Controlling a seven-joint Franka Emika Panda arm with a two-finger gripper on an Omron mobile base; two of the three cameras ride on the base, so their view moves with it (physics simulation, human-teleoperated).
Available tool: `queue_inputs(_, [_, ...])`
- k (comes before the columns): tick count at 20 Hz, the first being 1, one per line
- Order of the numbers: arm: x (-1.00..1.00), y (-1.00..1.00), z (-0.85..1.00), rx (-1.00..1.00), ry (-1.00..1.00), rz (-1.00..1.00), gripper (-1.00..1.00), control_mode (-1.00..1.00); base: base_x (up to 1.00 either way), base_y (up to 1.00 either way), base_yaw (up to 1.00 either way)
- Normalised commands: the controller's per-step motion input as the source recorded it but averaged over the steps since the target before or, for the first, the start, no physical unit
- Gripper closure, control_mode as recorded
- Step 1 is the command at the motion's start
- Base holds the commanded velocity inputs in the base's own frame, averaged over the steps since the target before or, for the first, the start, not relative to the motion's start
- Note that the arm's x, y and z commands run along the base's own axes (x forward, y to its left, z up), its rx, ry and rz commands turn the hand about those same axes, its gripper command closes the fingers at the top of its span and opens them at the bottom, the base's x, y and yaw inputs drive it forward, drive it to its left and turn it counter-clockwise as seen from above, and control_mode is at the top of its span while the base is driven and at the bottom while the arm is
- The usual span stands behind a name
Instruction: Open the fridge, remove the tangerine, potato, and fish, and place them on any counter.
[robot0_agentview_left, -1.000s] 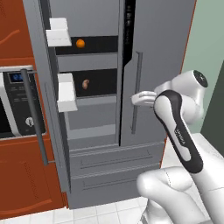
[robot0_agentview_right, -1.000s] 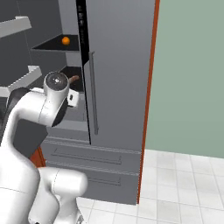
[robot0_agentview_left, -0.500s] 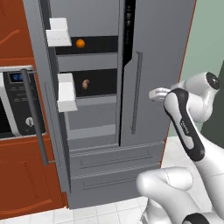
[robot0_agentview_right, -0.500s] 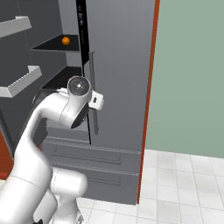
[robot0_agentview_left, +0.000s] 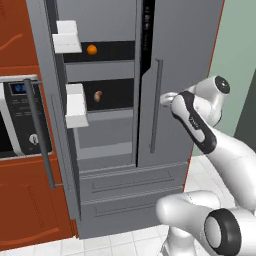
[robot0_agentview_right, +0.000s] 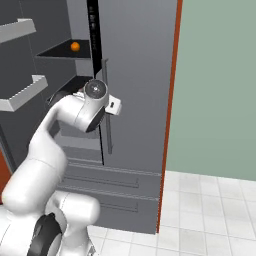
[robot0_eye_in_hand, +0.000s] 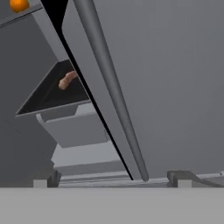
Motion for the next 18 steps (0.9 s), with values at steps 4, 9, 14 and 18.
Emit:
queue_inputs(4, [0.64,0.24,0.0,-0.02,0.0,0.0,-1.0,-1.0,0.0,0.0,0.0])
queue_inputs(9, [0.64,0.16,0.0,-0.05,0.0,0.0,-1.0,-1.0,0.0,0.0,0.0])
queue_inputs(14, [0.61,-0.03,0.0,-0.05,0.0,-0.01,-1.0,-1.0,0.0,0.0,0.0])
queue_inputs(18, [0.47,-0.3,-0.01,0.0,0.0,-0.04,-1.0,-1.0,0.0,0.0,0.0])
